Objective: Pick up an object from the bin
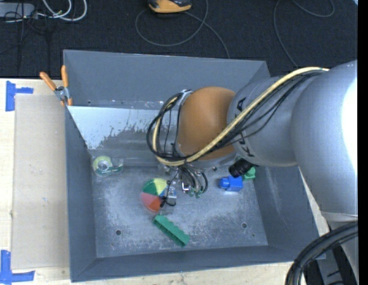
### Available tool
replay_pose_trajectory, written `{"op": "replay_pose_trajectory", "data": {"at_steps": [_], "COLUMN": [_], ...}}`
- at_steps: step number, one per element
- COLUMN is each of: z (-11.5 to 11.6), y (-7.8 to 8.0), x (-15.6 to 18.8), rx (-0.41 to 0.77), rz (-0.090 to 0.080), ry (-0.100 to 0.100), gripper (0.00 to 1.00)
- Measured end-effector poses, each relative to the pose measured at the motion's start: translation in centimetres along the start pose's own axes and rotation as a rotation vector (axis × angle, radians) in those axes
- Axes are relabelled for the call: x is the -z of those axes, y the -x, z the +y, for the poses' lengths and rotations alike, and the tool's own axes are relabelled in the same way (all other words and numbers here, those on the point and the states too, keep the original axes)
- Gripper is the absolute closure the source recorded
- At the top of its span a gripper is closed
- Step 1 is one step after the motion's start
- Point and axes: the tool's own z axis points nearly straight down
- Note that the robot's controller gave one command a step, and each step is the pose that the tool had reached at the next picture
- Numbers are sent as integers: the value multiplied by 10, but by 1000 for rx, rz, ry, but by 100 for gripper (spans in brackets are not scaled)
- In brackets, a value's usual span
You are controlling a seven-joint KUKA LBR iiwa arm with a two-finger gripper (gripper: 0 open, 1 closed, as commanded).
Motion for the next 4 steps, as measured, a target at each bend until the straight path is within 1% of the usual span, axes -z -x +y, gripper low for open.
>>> {"op": "replay_pose_trajectory", "data": {"at_steps": [1, 2, 4], "z": [-10, -6, -6], "y": [12, 29, 29], "x": [-19, -27, -27], "rx": [55, -286, -287], "rz": [3, 0, 0], "ry": [-2, 0, 1], "gripper": [0, 100, 100]}}
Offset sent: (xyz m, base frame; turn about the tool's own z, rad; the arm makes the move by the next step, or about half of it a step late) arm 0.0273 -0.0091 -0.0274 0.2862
